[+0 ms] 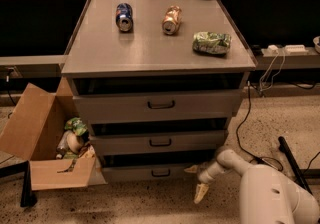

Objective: Close bottom drawer

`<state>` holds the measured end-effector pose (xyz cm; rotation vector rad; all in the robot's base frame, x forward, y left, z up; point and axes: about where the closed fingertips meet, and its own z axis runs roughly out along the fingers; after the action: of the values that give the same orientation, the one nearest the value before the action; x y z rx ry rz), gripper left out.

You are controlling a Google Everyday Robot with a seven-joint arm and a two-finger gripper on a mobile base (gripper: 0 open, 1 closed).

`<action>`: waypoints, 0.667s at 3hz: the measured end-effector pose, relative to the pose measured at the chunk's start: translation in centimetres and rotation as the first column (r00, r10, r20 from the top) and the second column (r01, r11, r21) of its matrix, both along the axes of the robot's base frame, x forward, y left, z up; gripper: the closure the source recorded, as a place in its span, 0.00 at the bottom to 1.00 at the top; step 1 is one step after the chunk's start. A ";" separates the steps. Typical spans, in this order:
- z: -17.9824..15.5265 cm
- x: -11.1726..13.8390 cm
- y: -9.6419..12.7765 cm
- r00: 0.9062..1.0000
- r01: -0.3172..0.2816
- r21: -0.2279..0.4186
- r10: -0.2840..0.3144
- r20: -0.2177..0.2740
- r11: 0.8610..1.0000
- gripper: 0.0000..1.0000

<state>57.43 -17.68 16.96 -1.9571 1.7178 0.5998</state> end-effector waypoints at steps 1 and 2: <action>0.7 1.1 -0.1 1.000 0.020 0.061 -0.021 0.008 0.998 0.03; 0.7 0.8 -0.1 1.000 0.020 0.061 -0.021 0.008 0.998 0.26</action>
Offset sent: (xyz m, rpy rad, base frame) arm 0.1333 -0.0659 0.0642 0.1169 -0.1993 -0.1760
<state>58.22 -17.80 17.63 -1.8955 1.6928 0.6279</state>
